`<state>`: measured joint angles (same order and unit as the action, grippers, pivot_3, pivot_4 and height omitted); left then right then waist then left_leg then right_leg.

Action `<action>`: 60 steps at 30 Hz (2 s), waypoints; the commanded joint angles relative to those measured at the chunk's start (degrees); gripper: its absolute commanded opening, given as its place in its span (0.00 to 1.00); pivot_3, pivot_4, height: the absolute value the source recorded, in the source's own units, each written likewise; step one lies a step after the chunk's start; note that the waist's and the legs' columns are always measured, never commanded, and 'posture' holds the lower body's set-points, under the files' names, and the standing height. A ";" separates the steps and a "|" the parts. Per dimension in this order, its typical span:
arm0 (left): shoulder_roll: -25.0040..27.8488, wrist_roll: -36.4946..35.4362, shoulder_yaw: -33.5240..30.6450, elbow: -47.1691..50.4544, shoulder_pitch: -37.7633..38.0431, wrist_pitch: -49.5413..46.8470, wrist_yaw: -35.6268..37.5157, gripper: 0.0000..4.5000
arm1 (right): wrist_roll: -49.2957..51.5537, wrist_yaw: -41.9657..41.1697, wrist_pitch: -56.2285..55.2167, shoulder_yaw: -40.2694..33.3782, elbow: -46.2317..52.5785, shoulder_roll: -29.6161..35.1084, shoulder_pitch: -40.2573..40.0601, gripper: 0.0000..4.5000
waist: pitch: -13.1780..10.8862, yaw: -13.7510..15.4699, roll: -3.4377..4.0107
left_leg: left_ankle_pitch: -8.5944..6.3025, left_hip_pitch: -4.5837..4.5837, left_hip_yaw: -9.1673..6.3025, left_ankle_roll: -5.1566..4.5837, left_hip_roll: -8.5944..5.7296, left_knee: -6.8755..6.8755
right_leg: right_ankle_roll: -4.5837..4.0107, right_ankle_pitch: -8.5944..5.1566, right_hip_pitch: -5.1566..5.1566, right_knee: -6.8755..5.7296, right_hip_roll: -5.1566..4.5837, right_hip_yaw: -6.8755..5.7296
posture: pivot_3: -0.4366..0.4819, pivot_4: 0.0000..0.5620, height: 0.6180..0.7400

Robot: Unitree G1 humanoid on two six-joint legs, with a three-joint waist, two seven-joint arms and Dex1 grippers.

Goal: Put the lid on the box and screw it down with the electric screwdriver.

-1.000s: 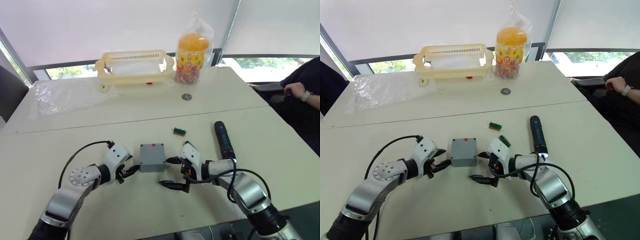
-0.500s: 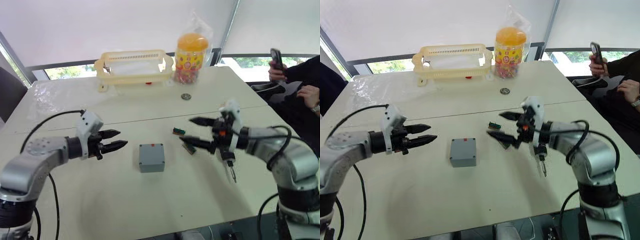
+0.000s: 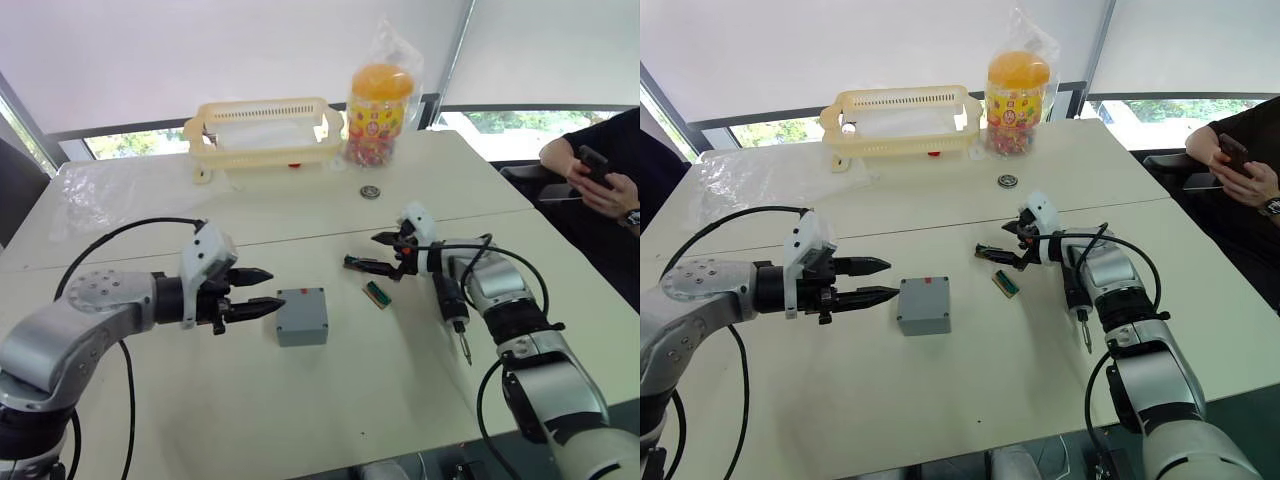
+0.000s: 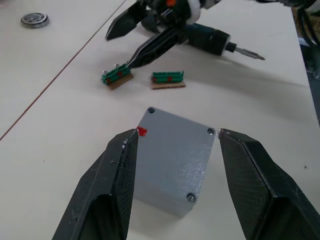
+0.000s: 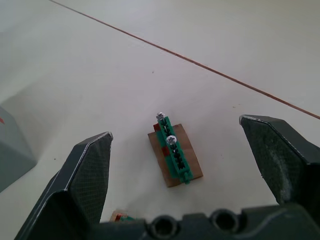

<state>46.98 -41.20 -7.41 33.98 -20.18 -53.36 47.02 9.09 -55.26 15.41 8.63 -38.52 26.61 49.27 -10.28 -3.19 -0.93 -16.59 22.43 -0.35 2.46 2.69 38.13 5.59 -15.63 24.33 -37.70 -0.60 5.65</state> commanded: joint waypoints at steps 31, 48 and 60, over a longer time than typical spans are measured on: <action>-0.75 2.49 2.23 0.63 4.67 4.08 -4.15 0.57 | -3.24 2.40 -8.14 -1.88 -5.23 -4.12 1.03 0.01 | 0.00 -0.85 0.00 | 0.02 -0.05 -0.03 0.04 -0.01 0.00 | 0.00 0.00 0.01 -0.16 0.01 0.00 | 0.48 0.27 1.00; -1.69 3.75 2.96 -0.02 5.11 4.98 -4.24 0.57 | -3.24 2.74 -9.11 -2.30 -3.69 -3.94 0.90 0.01 | 0.00 -0.85 0.00 | 0.03 -0.06 -0.03 0.04 0.00 0.00 | 0.00 0.00 0.01 -0.17 0.01 0.00 | 0.48 0.27 1.00; -2.21 3.96 3.48 -1.20 4.11 5.39 -3.99 0.57 | 0.08 1.87 -3.69 -6.10 7.79 -1.20 1.07 0.01 | -0.01 -0.79 0.01 | 0.03 -0.06 -0.04 0.05 -0.01 0.00 | 0.00 0.00 0.01 -0.18 0.00 0.00 | 0.48 0.27 1.00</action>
<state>44.78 -36.92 -3.38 32.12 -15.45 -49.07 42.91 7.33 -53.23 10.72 4.64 -34.73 24.46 49.40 -10.29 -3.98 -0.92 -16.56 22.37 -0.38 2.50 2.68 38.13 5.58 -15.63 24.34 -37.88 -0.59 5.65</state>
